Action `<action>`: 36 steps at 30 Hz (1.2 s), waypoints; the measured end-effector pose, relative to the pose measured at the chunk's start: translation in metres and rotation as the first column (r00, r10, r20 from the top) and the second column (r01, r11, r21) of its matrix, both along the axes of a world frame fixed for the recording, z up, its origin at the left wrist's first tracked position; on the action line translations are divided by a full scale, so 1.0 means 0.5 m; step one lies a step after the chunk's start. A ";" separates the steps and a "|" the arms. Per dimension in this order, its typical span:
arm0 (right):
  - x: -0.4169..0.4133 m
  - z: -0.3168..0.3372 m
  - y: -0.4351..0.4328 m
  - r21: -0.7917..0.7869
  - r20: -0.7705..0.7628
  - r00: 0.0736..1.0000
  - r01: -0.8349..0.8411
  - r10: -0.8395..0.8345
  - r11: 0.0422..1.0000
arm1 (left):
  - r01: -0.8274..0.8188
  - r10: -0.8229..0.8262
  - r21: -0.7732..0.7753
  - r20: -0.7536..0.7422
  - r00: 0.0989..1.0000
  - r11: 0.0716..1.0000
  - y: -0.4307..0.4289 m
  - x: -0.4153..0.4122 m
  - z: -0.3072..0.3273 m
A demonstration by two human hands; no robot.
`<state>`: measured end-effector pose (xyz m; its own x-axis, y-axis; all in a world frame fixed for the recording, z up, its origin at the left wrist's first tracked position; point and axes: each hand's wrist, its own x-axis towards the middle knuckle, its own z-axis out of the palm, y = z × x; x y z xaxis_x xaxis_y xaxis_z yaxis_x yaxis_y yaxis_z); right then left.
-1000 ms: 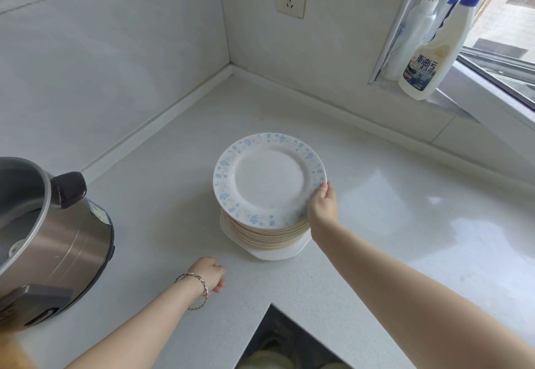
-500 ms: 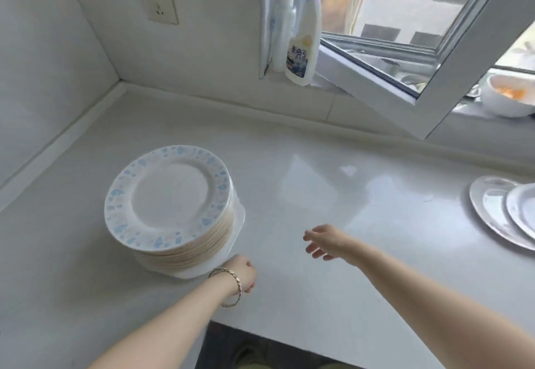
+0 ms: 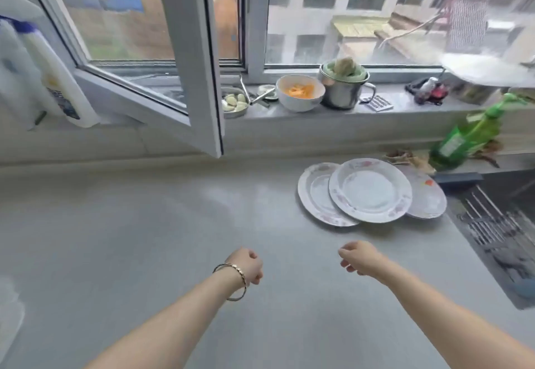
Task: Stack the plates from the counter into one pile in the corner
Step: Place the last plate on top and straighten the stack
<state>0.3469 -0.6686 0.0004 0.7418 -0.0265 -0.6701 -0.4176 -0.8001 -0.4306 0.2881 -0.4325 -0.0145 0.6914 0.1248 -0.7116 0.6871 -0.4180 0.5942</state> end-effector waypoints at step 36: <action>0.195 -0.115 -0.362 -0.017 -0.032 0.998 0.046 -0.047 0.999 | -0.674 0.667 -0.450 -0.206 0.716 0.586 -0.425 0.336 -0.030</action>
<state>0.4442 -0.8498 -0.0572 0.7173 -0.0719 -0.6931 -0.4682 -0.7863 -0.4030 0.4563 -0.6448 -0.0296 0.5383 0.2056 -0.8173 0.6679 0.4873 0.5625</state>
